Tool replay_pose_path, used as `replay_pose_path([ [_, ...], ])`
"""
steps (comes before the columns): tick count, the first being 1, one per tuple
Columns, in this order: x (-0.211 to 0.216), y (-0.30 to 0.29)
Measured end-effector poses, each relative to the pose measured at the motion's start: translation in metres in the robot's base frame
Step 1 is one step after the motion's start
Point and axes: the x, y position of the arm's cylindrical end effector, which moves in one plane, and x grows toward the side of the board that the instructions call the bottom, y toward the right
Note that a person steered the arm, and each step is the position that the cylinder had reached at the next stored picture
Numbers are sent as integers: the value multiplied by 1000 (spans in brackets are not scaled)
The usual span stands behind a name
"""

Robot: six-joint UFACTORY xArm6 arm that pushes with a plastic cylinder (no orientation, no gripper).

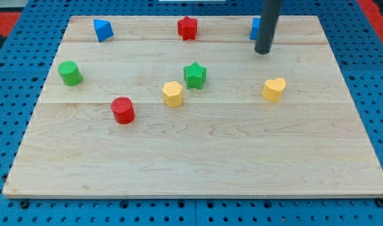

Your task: Move the yellow hexagon towards bottom left side of the board

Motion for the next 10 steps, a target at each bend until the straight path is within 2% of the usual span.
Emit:
replay_pose_path([
  [1,2,-24],
  [2,24,-83],
  [3,72,-137],
  [4,81,-161],
  [6,168,-240],
  [8,201,-311],
  [9,224,-279],
  [10,234,-273],
])
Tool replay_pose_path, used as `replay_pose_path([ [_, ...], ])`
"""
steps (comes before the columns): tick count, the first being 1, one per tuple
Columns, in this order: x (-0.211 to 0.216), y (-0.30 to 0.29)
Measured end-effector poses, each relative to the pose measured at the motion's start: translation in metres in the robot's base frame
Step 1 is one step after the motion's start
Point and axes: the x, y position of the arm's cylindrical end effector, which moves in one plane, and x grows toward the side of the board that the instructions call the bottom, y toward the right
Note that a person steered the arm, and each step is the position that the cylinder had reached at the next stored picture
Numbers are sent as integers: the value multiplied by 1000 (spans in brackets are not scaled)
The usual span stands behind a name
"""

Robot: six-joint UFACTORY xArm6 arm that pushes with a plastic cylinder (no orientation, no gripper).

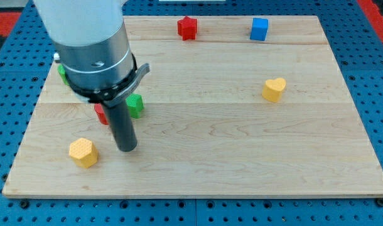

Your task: Move the yellow hexagon towards bottom left side of the board

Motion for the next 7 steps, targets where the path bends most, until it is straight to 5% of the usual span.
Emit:
replay_pose_path([
  [1,18,-42],
  [7,21,-42],
])
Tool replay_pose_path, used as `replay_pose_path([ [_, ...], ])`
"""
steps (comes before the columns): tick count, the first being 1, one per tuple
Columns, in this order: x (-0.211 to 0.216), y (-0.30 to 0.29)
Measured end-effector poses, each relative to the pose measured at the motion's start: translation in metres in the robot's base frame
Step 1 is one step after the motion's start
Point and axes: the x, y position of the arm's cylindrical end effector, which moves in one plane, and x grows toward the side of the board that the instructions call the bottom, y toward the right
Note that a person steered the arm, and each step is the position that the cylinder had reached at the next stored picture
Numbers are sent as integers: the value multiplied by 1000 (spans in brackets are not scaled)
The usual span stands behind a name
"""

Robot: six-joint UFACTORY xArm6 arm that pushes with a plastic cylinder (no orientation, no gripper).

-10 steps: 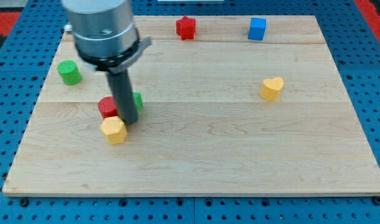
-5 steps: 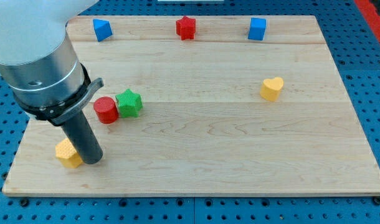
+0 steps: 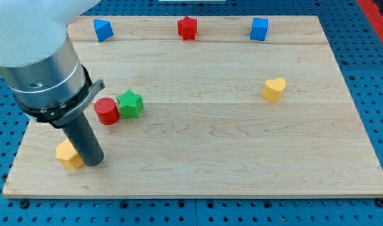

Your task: Move the yellow hexagon towards bottom left side of the board

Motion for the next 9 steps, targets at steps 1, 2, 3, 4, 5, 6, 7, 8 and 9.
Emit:
replay_pose_path([
  [1,0,0],
  [2,0,0],
  [3,0,-1],
  [4,-2,-5],
  [5,-13,18],
  [6,-43,12],
  [7,-50,13],
  [8,-50,56],
  [9,-50,86],
])
